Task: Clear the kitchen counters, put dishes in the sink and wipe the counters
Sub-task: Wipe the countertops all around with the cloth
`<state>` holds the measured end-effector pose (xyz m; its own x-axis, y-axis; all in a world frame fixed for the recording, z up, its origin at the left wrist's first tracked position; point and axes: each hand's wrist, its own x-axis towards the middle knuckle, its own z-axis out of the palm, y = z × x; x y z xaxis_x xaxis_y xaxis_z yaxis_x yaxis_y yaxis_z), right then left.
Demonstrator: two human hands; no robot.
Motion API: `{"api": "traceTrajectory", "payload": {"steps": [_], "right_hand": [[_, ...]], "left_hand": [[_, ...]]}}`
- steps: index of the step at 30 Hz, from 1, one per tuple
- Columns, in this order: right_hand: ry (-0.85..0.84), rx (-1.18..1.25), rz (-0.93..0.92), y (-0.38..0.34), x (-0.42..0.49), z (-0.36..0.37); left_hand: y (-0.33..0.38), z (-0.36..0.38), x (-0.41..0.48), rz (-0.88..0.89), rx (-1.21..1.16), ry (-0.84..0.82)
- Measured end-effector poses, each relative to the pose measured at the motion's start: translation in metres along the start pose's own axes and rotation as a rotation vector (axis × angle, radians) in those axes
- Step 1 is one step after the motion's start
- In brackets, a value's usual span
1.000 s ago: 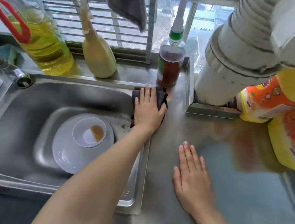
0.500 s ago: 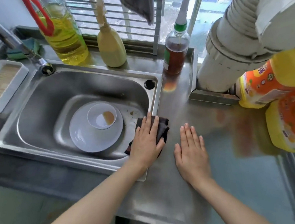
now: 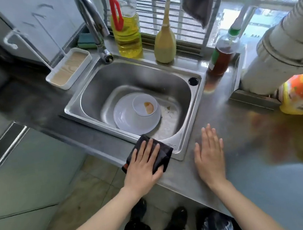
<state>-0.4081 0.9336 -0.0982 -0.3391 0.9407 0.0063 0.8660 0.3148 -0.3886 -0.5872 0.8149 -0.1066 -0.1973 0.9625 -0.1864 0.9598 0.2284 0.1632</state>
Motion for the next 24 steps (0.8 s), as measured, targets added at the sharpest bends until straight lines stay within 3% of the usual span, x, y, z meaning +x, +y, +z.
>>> {"api": "traceTrajectory", "payload": {"steps": [8,11,17,20,24], "right_hand": [[-0.026,0.125,-0.089,-0.112,-0.034,0.043],[-0.022,0.112,-0.116,-0.138,-0.027,0.057],[-0.065,-0.008,-0.004,-0.187,-0.001,0.091],[-0.105,-0.118,0.089,-0.202,0.006,0.103],[-0.104,-0.158,0.121,-0.206,0.006,0.107]], "left_hand": [[-0.109,-0.013,-0.004,-0.224,0.067,0.004],[-0.152,-0.022,0.002,-0.232,0.030,0.009],[-0.230,-0.039,0.016,-0.287,0.083,0.046],[-0.234,-0.039,0.017,-0.188,0.079,0.070],[-0.213,-0.030,0.020,0.125,0.051,0.041]]}}
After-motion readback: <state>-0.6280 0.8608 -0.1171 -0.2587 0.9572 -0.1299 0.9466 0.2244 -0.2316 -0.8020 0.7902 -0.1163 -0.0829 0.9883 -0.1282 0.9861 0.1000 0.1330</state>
